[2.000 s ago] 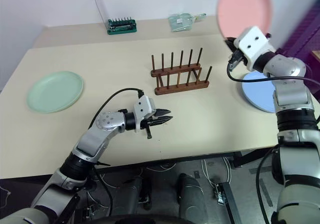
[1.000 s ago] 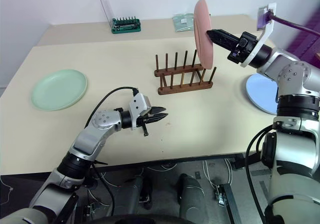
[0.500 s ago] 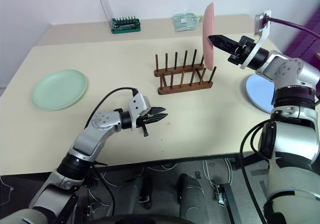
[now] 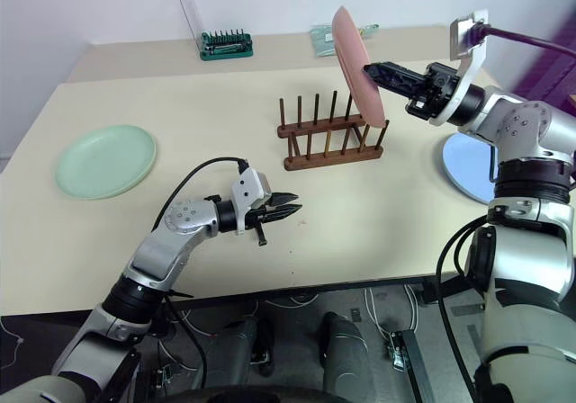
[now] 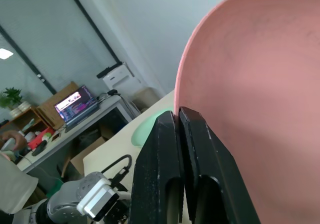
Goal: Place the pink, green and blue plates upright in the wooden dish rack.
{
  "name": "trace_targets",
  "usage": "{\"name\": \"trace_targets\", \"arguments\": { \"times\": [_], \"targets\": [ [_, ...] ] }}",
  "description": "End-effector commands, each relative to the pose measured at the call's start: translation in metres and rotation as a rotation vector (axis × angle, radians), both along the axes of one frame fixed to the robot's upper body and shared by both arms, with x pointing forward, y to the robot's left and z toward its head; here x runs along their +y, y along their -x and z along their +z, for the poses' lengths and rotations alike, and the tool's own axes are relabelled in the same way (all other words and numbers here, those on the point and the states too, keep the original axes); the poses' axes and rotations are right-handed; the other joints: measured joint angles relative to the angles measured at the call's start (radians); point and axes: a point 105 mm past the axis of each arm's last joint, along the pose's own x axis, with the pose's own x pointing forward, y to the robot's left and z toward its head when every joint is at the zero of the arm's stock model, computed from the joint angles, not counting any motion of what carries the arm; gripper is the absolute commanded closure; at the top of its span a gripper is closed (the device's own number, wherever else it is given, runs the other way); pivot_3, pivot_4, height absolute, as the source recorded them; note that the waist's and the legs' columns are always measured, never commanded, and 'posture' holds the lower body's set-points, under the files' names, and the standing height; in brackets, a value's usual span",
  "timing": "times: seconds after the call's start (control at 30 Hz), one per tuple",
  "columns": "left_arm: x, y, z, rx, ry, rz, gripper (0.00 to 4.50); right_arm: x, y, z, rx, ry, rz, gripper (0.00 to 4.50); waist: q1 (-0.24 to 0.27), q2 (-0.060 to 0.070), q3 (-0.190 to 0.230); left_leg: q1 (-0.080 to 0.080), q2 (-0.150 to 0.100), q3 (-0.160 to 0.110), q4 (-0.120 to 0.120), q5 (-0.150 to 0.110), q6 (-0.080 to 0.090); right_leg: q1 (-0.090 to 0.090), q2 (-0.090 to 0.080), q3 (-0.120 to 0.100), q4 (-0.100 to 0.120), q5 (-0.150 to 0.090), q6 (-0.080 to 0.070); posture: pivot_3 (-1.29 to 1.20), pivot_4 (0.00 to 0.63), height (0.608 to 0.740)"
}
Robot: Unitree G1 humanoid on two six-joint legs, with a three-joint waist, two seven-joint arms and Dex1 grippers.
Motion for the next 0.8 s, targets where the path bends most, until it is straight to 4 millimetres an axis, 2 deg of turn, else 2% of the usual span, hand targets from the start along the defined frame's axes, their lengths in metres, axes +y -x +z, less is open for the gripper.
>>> {"name": "trace_targets", "arguments": {
  "times": [0.03, 0.27, 0.37, 0.5, 0.8],
  "targets": [
    [-0.003, 0.004, 0.012, -0.042, 0.026, -0.024, 3.62, -0.01, -0.006, 0.012, -0.018, -0.059, -0.052, 4.47, 0.001, 0.0, 0.0, 0.0, 0.0, 0.0, 0.0, 0.0, 0.0, 0.0, 0.0, 0.0, 0.0, 0.0, 0.0, 0.0, 0.15, 0.73],
    [-0.003, 0.005, 0.011, -0.036, 0.028, -0.028, 3.62, -0.015, -0.009, 0.009, 0.014, -0.057, -0.039, 4.47, 0.0, 0.0, 0.0, 0.0, 0.0, 0.0, 0.0, 0.0, 0.0, 0.0, 0.0, 0.0, 0.0, 0.0, 0.0, 0.0, 0.15, 0.73],
    [-0.003, 0.005, 0.011, -0.036, 0.029, -0.027, 3.62, -0.016, -0.007, 0.013, -0.002, -0.056, -0.02, 4.47, 0.0, 0.0, 0.0, 0.0, 0.0, 0.0, 0.0, 0.0, 0.0, 0.0, 0.0, 0.0, 0.0, 0.0, 0.0, 0.0, 0.15, 0.73],
    [-0.003, 0.006, 0.011, -0.034, 0.031, -0.023, 3.62, -0.012, 0.002, 0.023, -0.016, -0.085, 0.053, 4.47, 0.0, 0.0, 0.0, -0.001, 0.0, 0.0, 0.0, 0.0, 0.0, -0.001, 0.0, 0.0, 0.0, 0.0, 0.0, 0.0, 0.15, 0.73],
    [-0.003, 0.007, 0.011, -0.029, 0.033, -0.024, 3.62, -0.004, 0.01, 0.018, 0.035, -0.119, 0.122, 4.47, 0.0, 0.0, 0.0, -0.001, 0.0, 0.0, 0.0, 0.0, 0.0, -0.001, 0.0, 0.0, 0.0, 0.0, 0.0, 0.0, 0.15, 0.73]
  ]
}}
